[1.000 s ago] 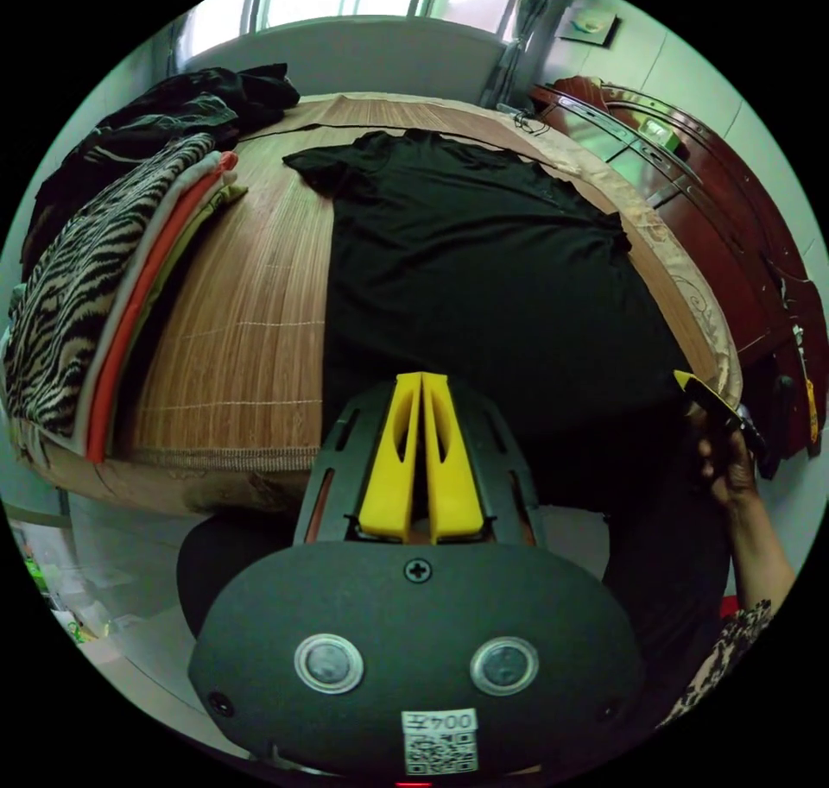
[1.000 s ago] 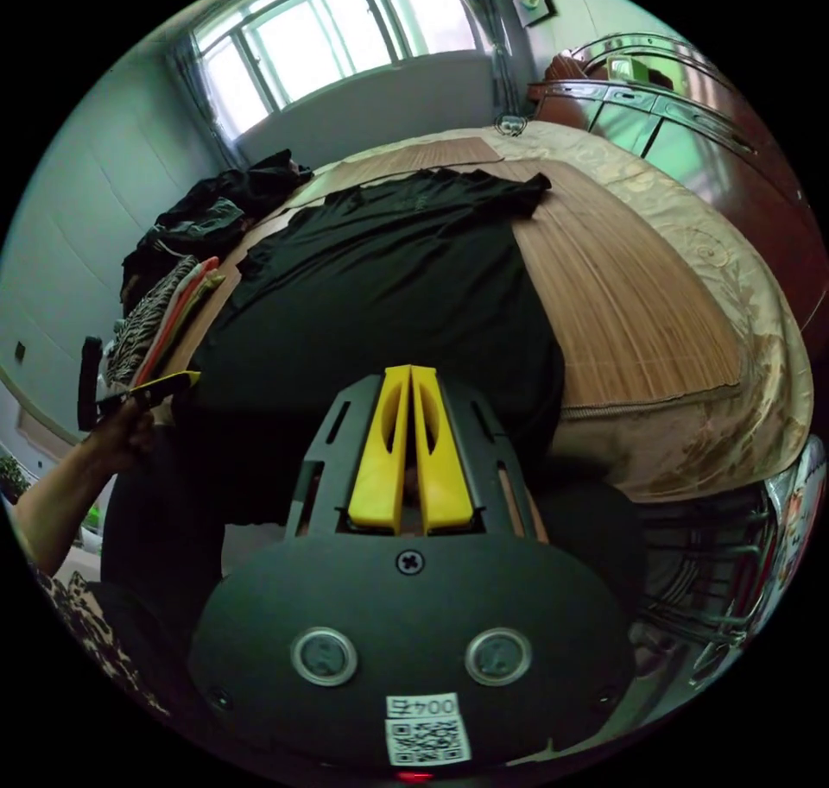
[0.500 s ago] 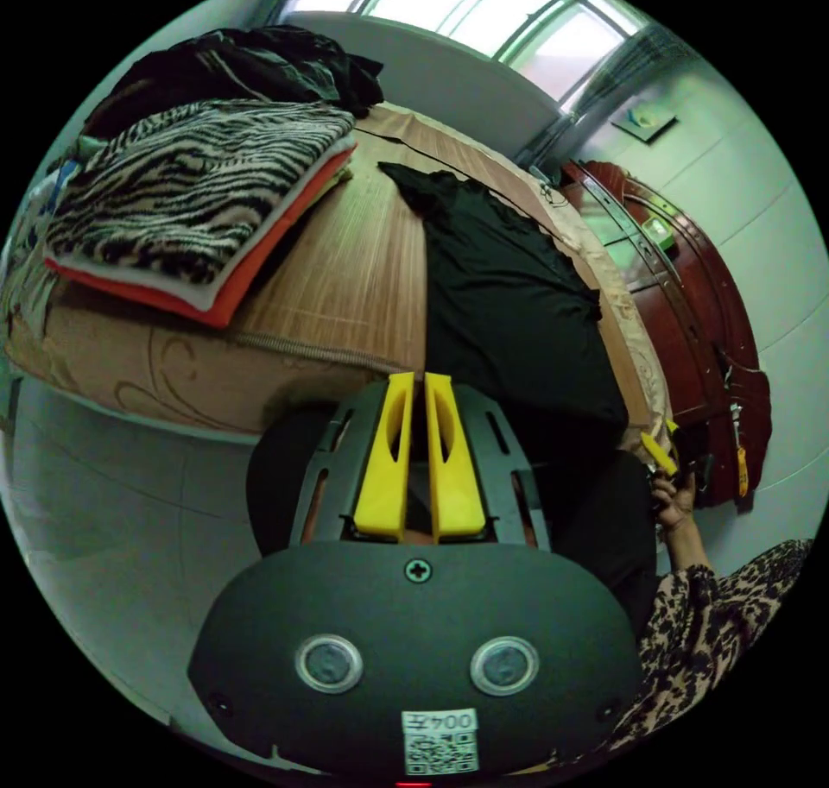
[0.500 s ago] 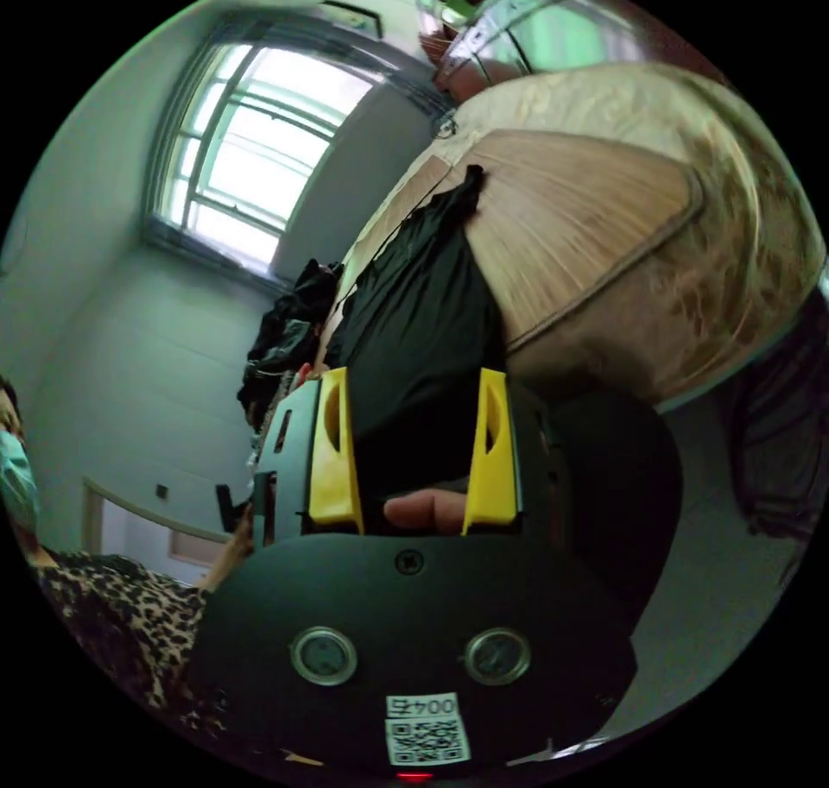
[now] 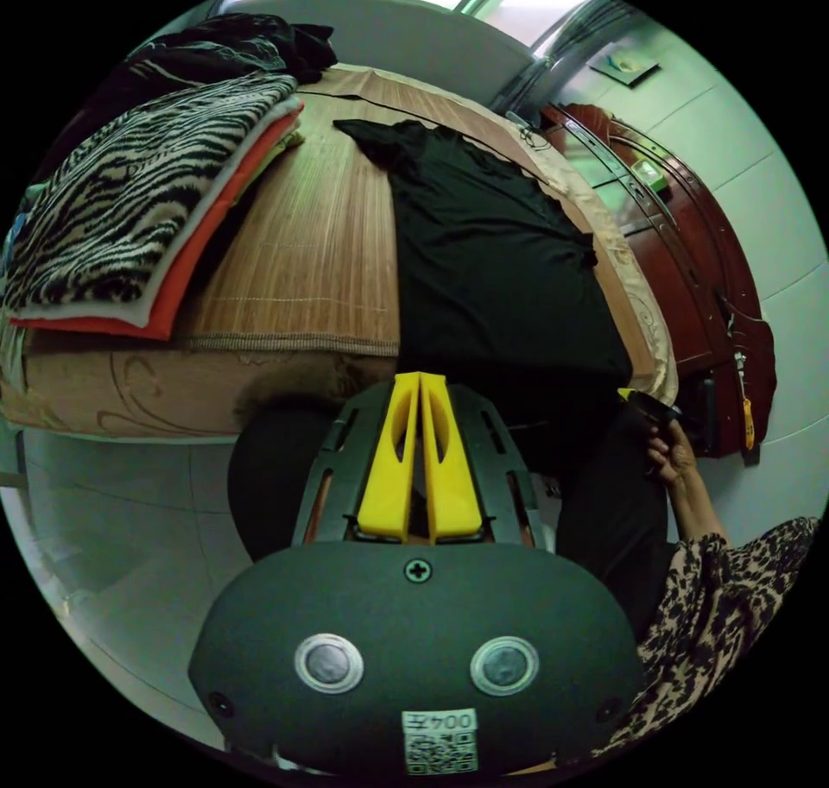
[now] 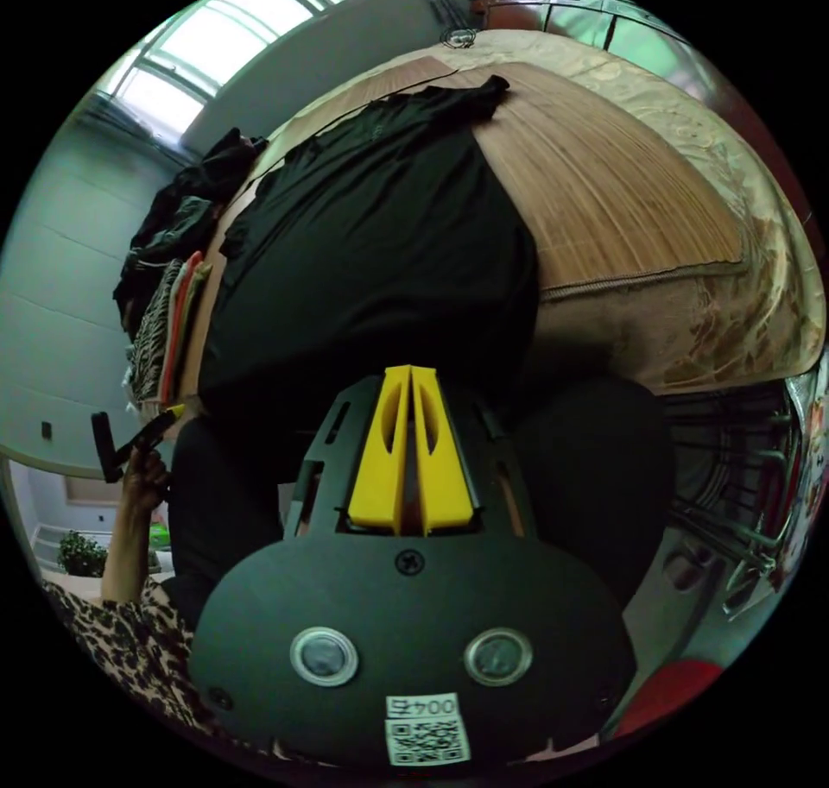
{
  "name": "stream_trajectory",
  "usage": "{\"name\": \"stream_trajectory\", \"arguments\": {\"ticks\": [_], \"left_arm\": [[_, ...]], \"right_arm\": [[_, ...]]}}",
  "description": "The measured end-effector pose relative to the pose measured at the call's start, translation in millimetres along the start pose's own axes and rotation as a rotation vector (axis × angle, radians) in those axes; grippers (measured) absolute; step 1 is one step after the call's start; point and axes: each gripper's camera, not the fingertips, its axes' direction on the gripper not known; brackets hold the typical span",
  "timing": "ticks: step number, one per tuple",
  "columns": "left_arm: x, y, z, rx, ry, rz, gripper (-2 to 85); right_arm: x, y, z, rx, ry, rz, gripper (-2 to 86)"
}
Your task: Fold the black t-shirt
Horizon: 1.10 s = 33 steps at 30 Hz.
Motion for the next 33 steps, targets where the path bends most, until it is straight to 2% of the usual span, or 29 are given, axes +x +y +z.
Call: {"name": "stream_trajectory", "arguments": {"ticks": [4, 8, 11, 22, 25, 28, 33], "left_arm": [[-12, 3, -2, 0.01, 0.017, -0.042, 0.2], [-17, -1, 5, -0.027, 0.035, -0.049, 0.2], [-18, -3, 11, -0.06, 0.037, -0.04, 0.2], [-24, -1, 20, -0.061, 0.036, -0.074, 0.2], [-25, 0, 23, -0.067, 0.041, -0.074, 0.2], [-25, 1, 28, -0.066, 0.055, -0.077, 0.2], [-26, 0, 39, -0.087, 0.077, -0.088, 0.3]], "right_arm": [[24, 9, -5, 0.038, -0.019, 0.132, 0.9], [48, 12, -6, 0.031, -0.057, 0.194, 9.2], [60, 10, 2, 0.013, -0.073, 0.232, 11.3], [46, -15, 54, -0.017, -0.03, 0.31, 10.4], [50, -21, 57, -0.035, -0.02, 0.299, 6.1], [61, -22, 47, -0.073, 0.105, 0.313, 1.7], [90, -24, 32, -0.103, 0.094, 0.344, 1.6]]}}
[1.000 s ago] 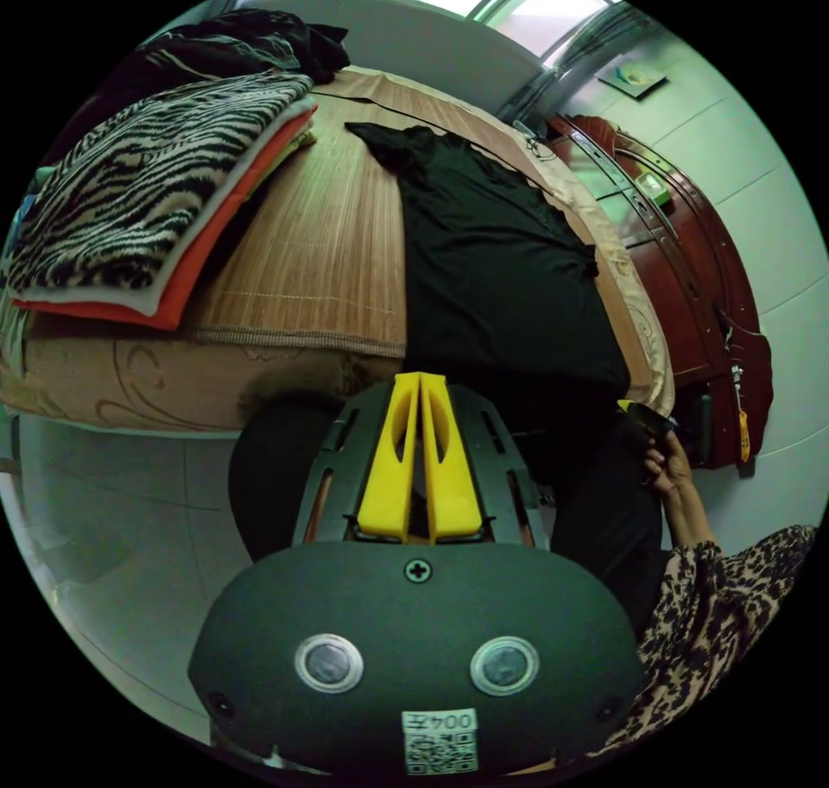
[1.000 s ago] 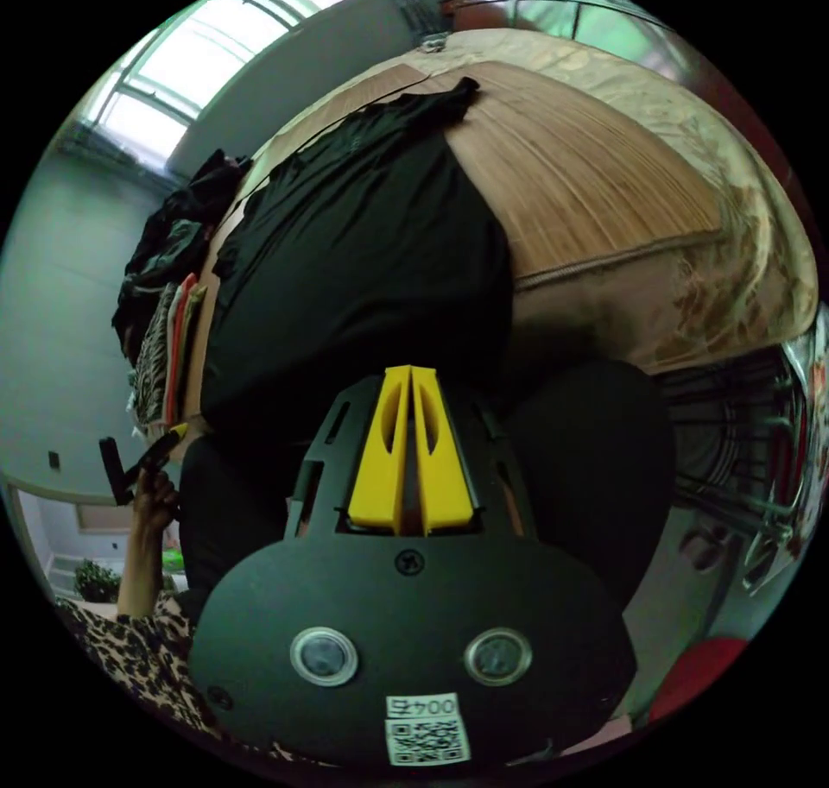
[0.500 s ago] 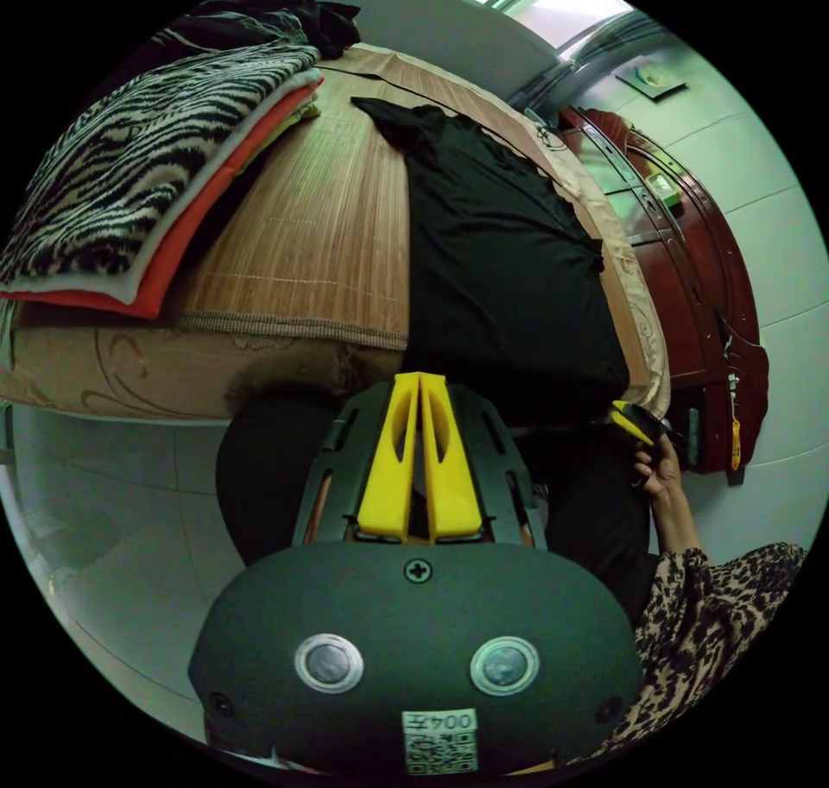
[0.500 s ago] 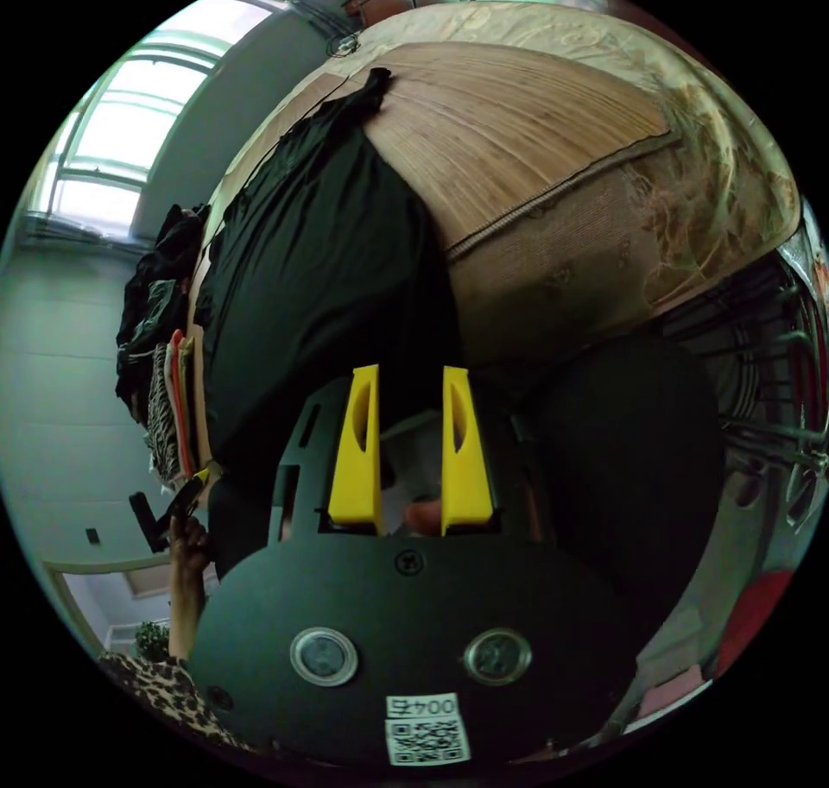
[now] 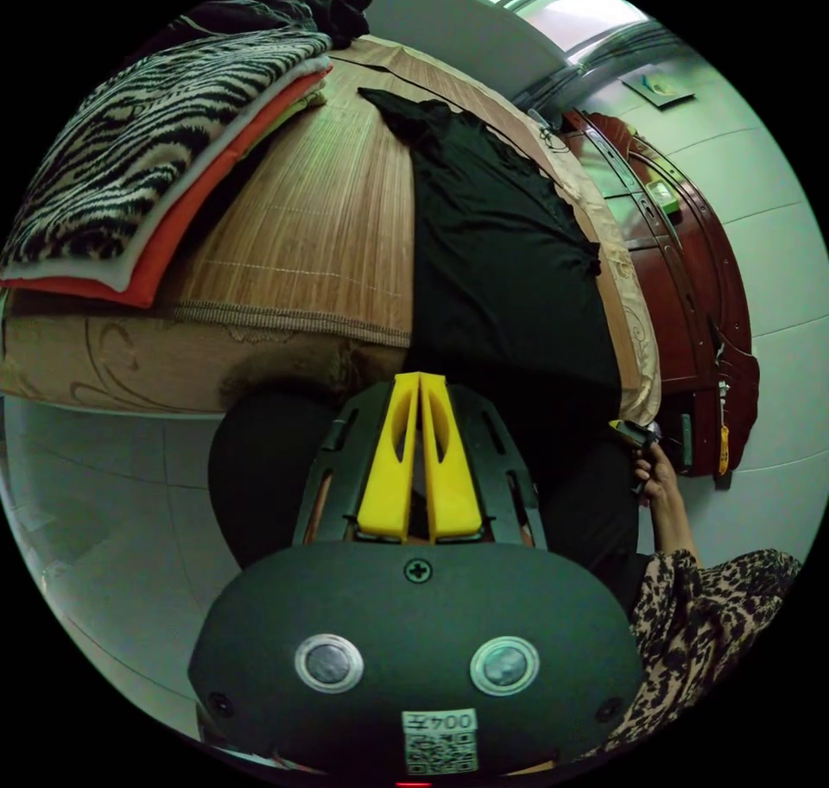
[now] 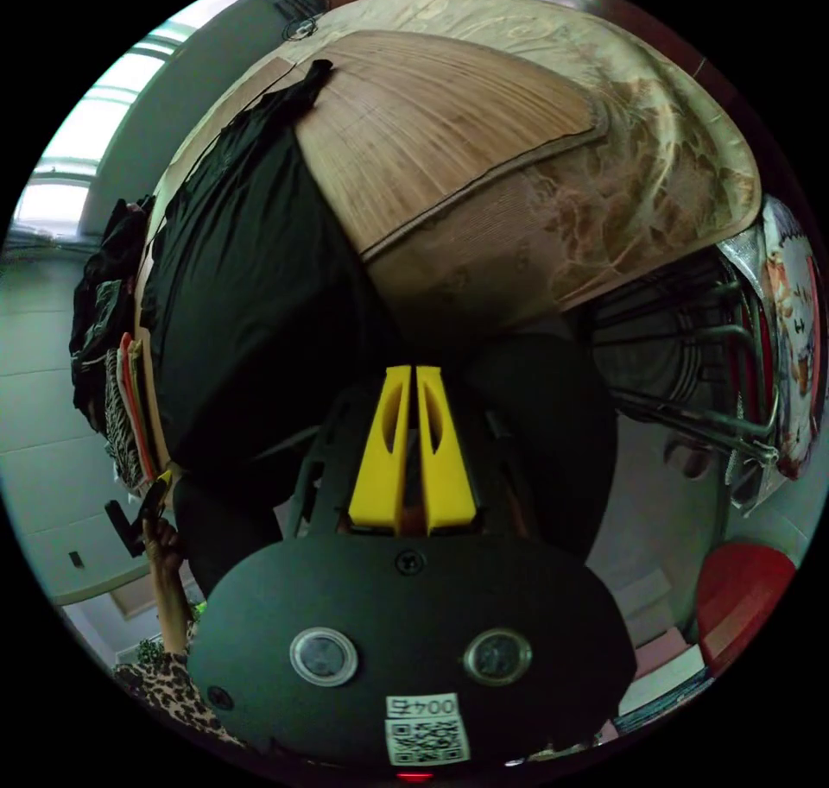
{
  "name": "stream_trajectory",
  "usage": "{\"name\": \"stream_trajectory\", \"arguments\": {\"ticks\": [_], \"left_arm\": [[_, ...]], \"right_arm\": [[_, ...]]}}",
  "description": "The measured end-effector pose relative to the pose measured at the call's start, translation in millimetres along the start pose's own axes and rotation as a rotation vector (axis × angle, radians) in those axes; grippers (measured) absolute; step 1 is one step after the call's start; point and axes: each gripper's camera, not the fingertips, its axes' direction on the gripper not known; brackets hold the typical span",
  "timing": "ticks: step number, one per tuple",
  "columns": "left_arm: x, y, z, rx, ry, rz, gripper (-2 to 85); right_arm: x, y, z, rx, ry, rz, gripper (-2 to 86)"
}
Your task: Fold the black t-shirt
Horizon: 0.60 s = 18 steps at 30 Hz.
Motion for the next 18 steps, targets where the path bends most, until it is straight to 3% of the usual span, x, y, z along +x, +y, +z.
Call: {"name": "stream_trajectory", "arguments": {"ticks": [10, 18], "left_arm": [[22, -3, 27, -0.084, 0.024, 0.125, 4.0], [59, -1, 79, -0.34, -0.172, 0.354, 6.7]], "right_arm": [[-19, -36, 16, -0.048, -0.078, -0.176, 11.8], [-29, -67, 43, -0.165, -0.093, -0.251, 13.8]]}}
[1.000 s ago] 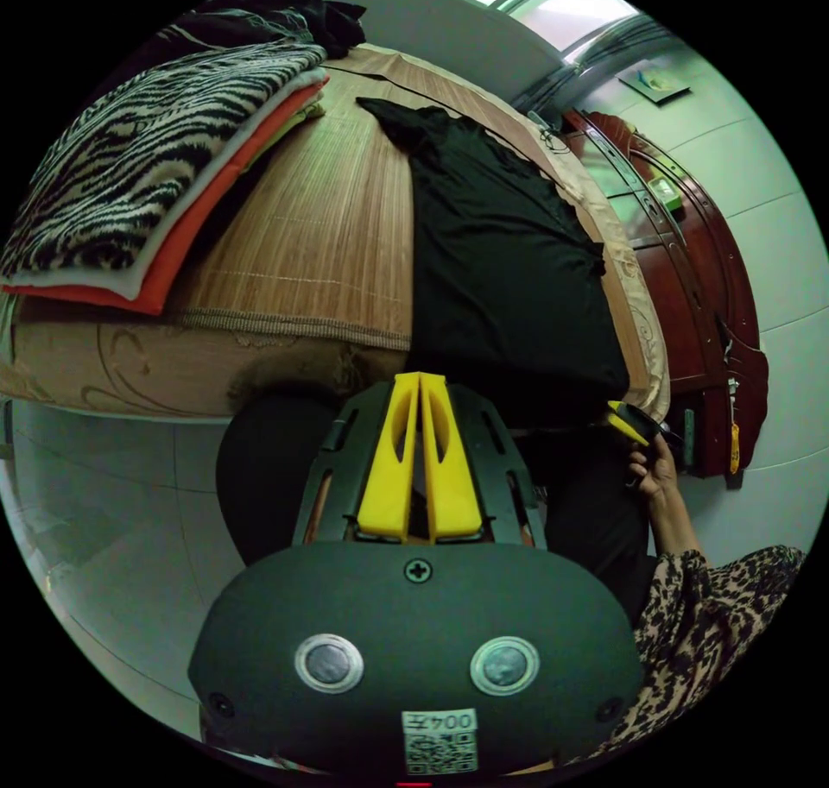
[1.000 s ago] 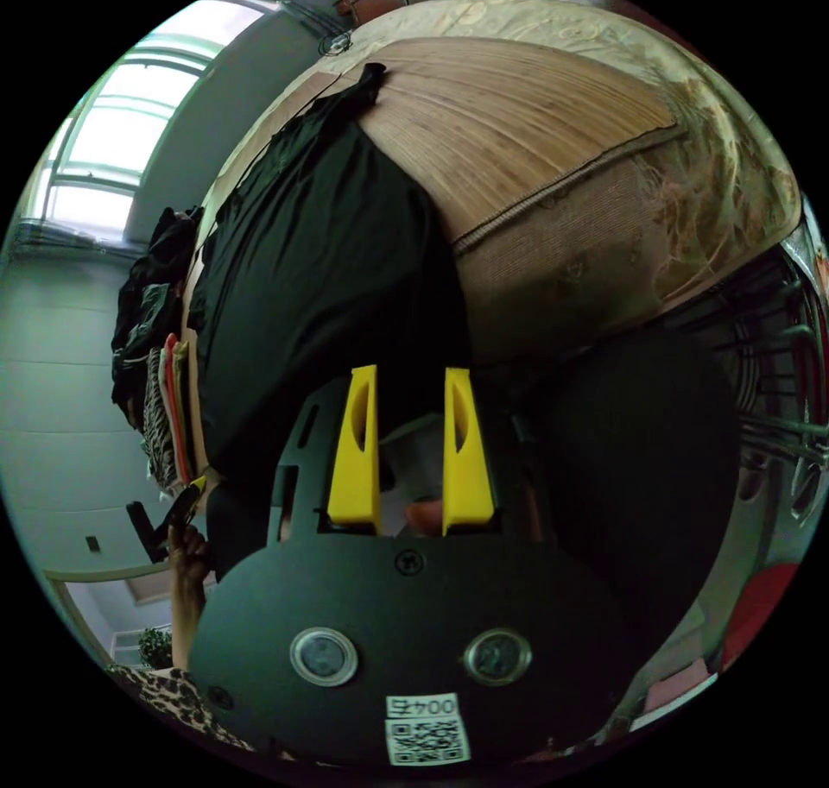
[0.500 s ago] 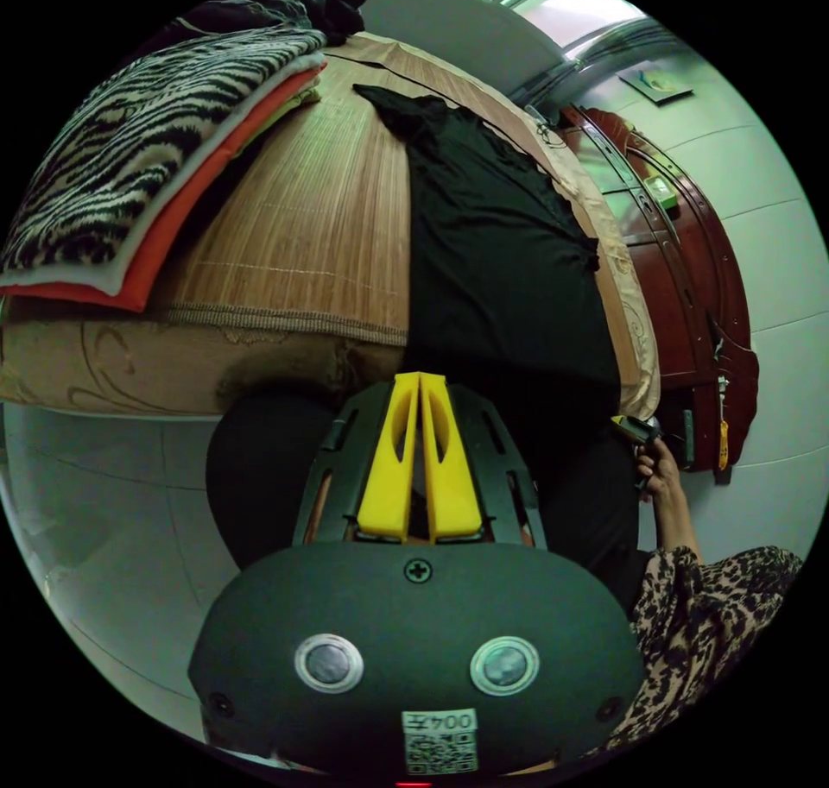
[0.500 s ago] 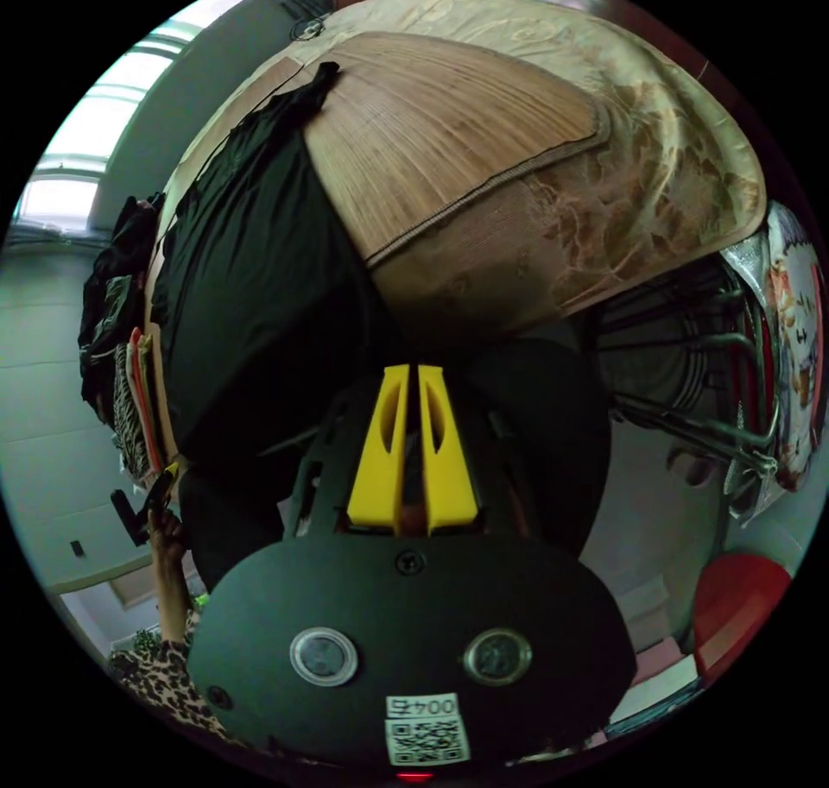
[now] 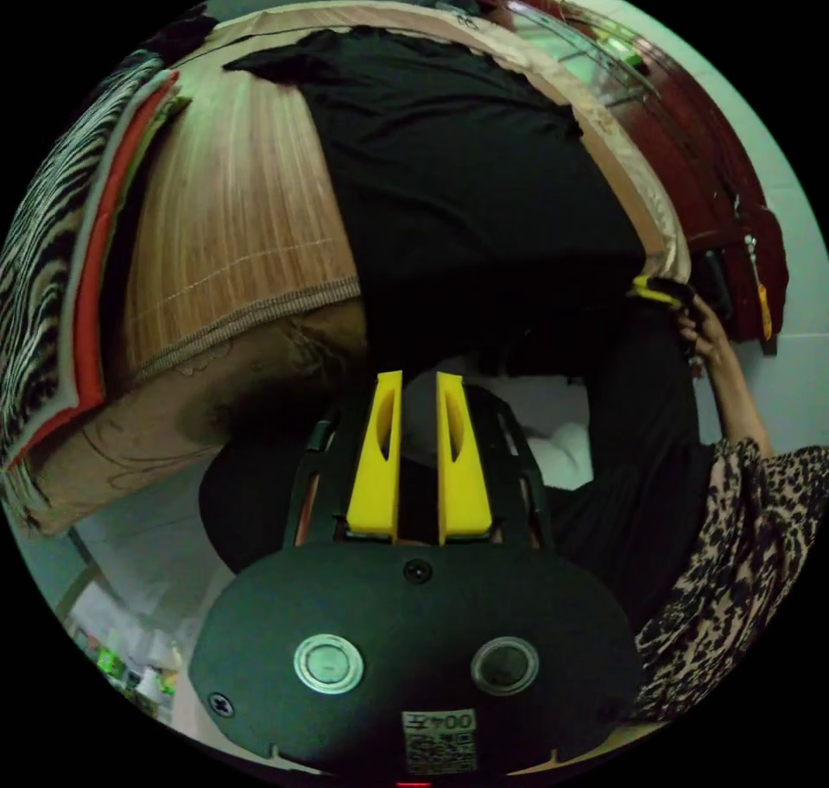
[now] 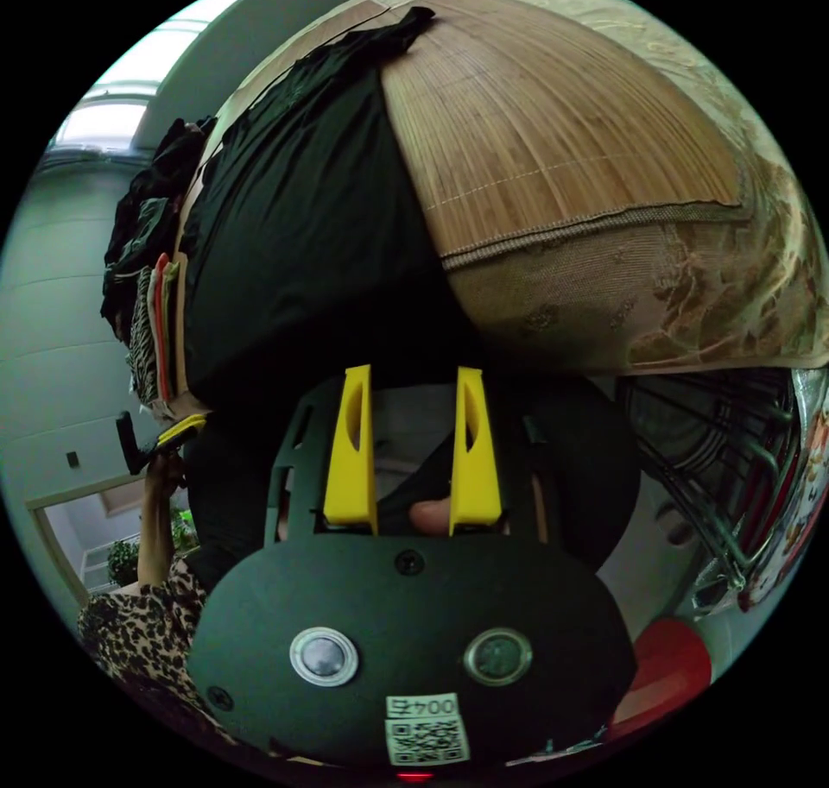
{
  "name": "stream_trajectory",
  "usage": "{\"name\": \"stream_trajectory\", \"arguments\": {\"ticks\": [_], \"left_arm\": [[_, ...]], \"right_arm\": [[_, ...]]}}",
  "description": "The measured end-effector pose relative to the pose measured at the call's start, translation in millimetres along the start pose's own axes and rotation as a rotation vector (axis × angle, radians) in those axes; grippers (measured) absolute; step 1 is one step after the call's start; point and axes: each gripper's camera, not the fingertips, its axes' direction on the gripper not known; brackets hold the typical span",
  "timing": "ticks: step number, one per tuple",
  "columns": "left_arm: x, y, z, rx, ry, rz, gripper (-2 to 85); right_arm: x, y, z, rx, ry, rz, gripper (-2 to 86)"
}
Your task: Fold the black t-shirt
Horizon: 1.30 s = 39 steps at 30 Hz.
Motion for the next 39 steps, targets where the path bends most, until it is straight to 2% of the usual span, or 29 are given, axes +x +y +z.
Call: {"name": "stream_trajectory", "arguments": {"ticks": [6, 15, 20, 24, 30, 34, 39], "left_arm": [[5, -22, 32, -0.125, -0.082, -0.01, 6.8], [10, -50, 59, -0.182, -0.085, -0.02, 11.7], [8, -54, 62, -0.176, -0.06, -0.037, 8.9], [6, -57, 63, -0.182, -0.014, -0.036, 7.1], [8, -64, 72, -0.264, -0.102, -0.062, 3.6], [5, -64, 58, -0.222, -0.109, -0.105, 1.9], [-2, -45, 10, -0.092, 0.057, -0.1, 0.9]], "right_arm": [[4, -18, 13, -0.047, 0.004, 0.021, 13.4], [12, -33, 20, -0.075, -0.007, 0.034, 10.7], [14, -37, 20, -0.083, -0.002, 0.046, 1.8], [16, -36, 13, -0.065, -0.05, 0.039, -0.3], [16, -31, -3, -0.022, -0.118, 0.013, -0.7], [16, -29, -24, 0.02, -0.151, -0.013, -0.7], [13, -28, -60, 0.08, -0.198, -0.069, -0.7]]}}
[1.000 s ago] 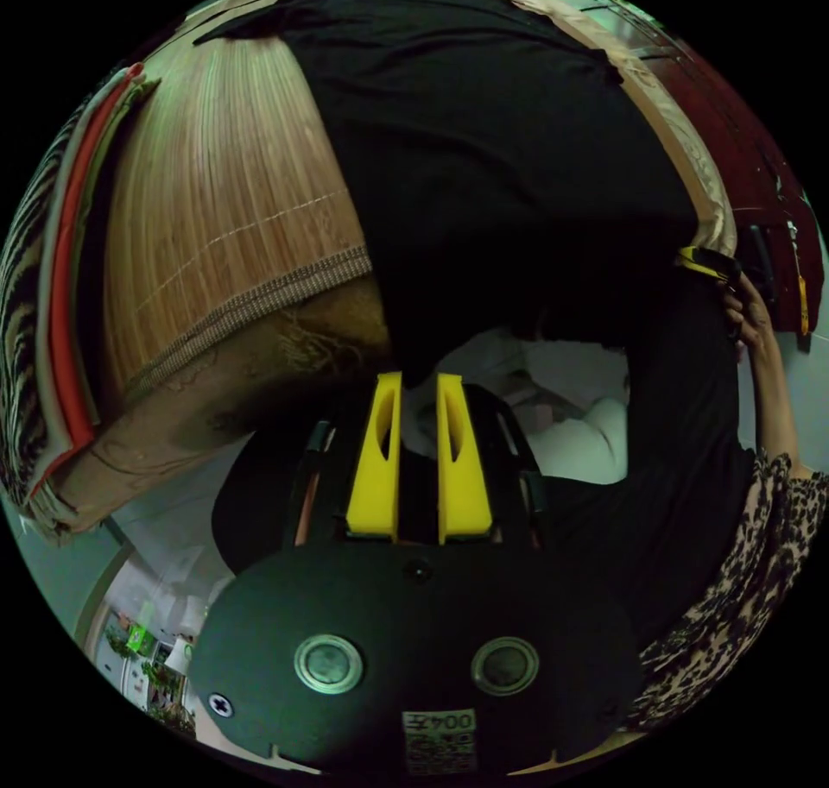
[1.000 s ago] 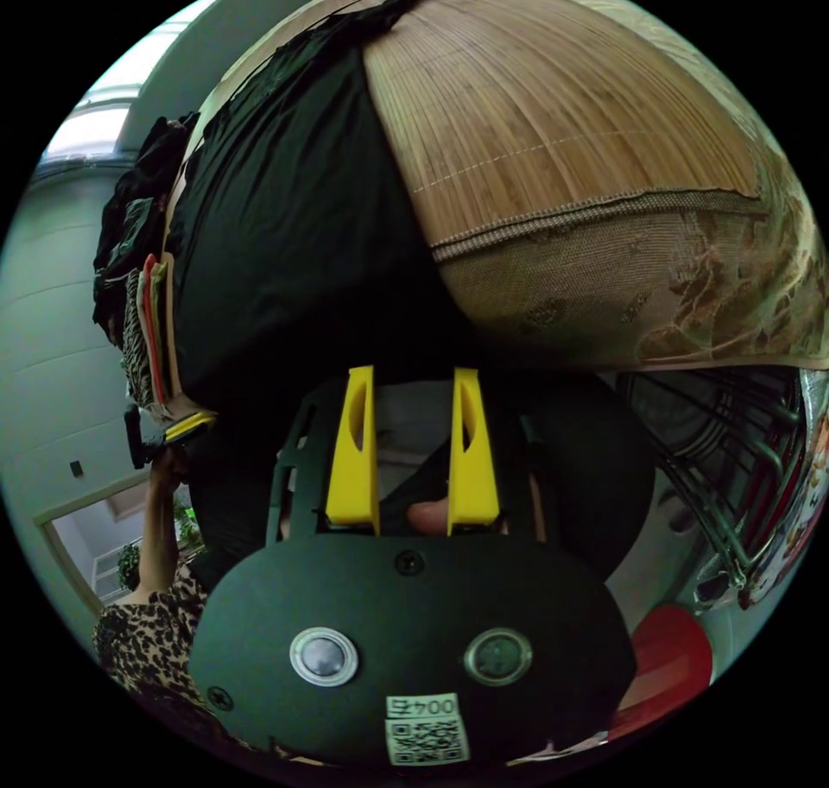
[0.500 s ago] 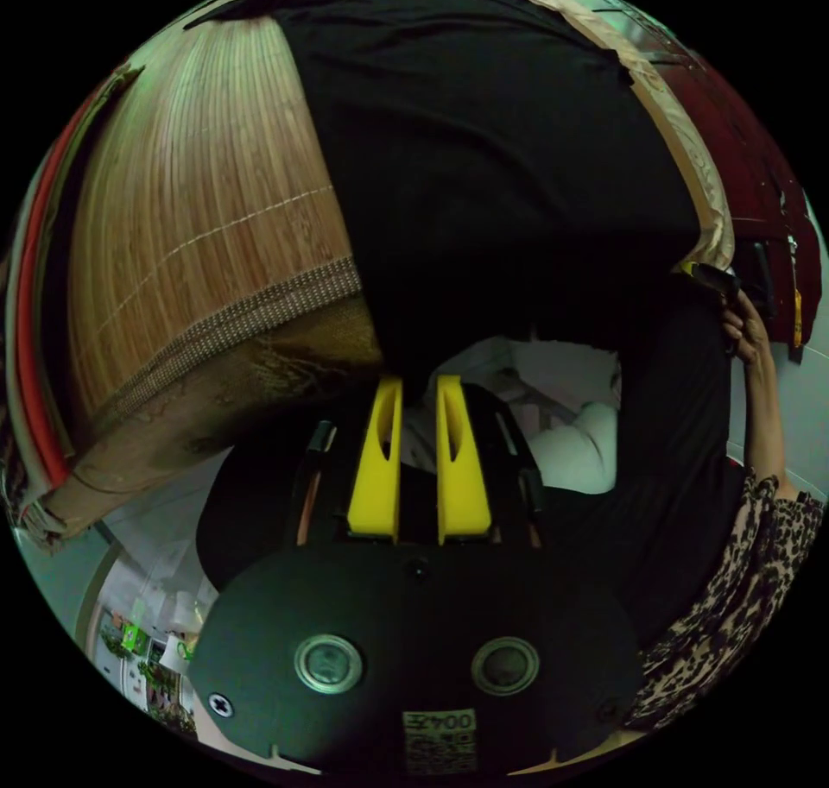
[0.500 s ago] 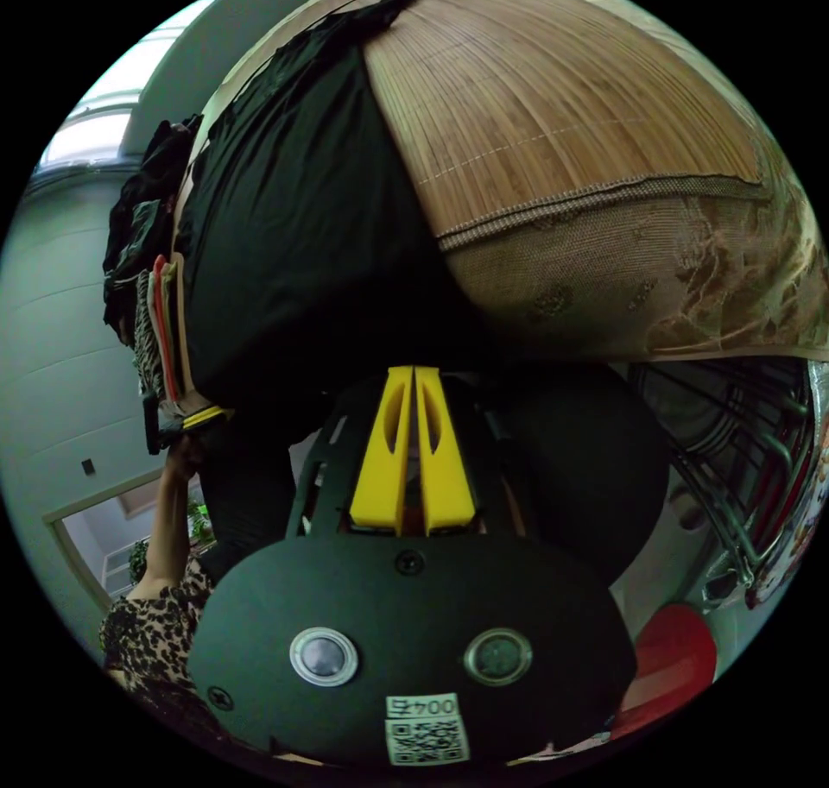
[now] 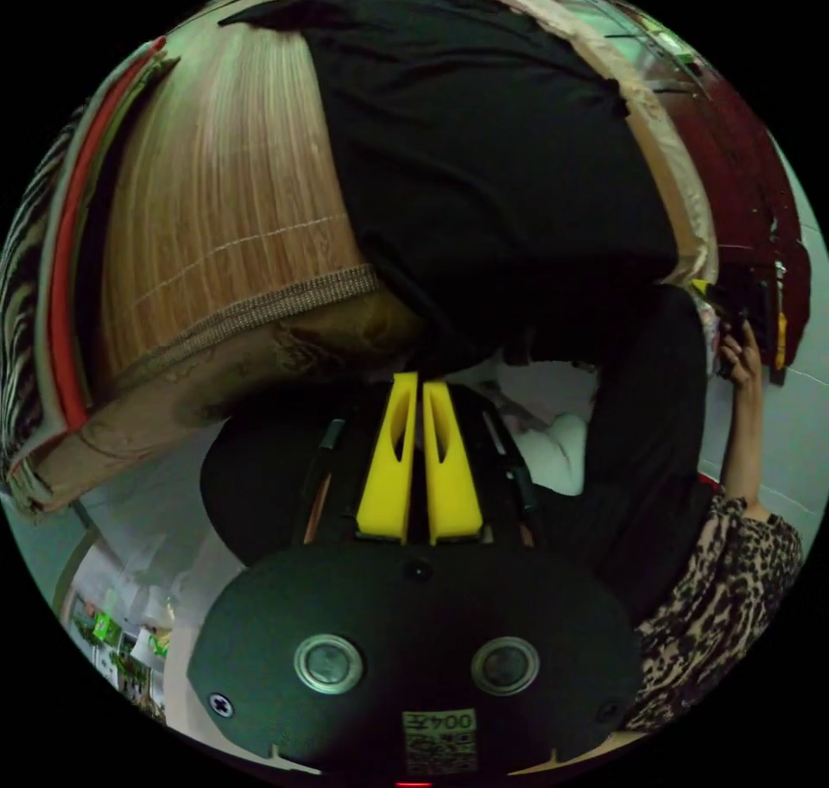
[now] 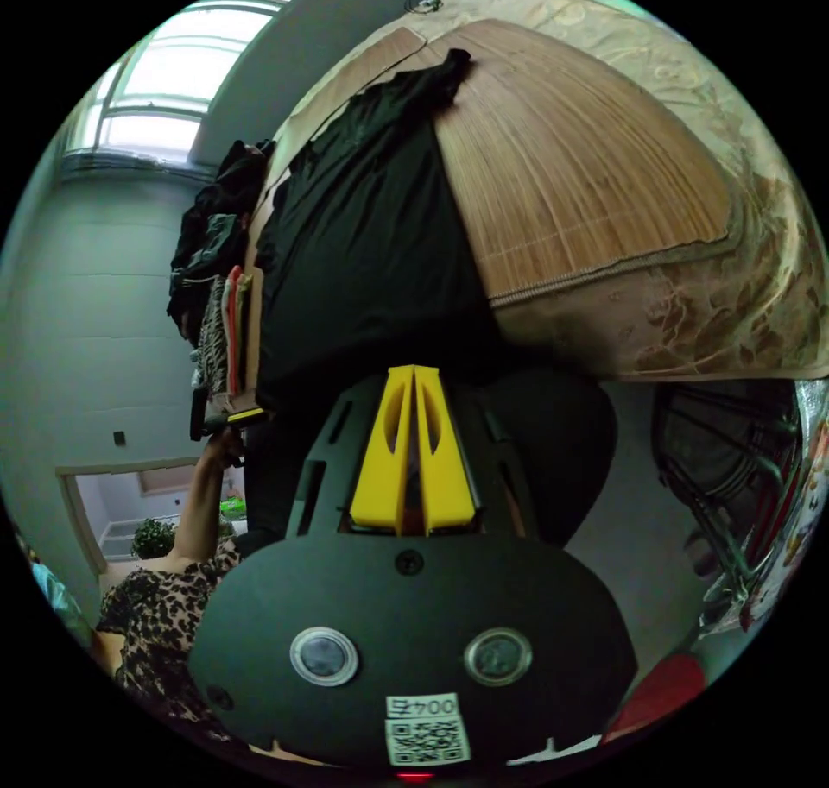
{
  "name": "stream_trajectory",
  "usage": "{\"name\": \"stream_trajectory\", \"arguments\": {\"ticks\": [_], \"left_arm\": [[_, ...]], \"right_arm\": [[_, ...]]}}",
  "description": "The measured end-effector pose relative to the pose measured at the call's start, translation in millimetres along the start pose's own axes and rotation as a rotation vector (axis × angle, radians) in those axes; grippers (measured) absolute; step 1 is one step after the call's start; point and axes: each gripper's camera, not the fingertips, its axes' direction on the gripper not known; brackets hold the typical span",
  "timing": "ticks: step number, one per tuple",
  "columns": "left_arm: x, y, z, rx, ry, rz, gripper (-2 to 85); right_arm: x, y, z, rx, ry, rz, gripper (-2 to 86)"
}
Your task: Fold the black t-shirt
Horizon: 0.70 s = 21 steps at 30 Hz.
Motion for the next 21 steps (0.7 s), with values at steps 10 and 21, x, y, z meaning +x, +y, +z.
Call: {"name": "stream_trajectory", "arguments": {"ticks": [10, 21], "left_arm": [[-16, 39, -90, 0.209, 0.147, 0.032, 0.5], [-26, 42, -106, 0.242, 0.185, 0.083, 0.5]], "right_arm": [[-29, -15, -71, 0.061, 0.021, -0.129, -0.5], [-7, -33, -19, -0.116, 0.204, -0.119, 9.9]]}}
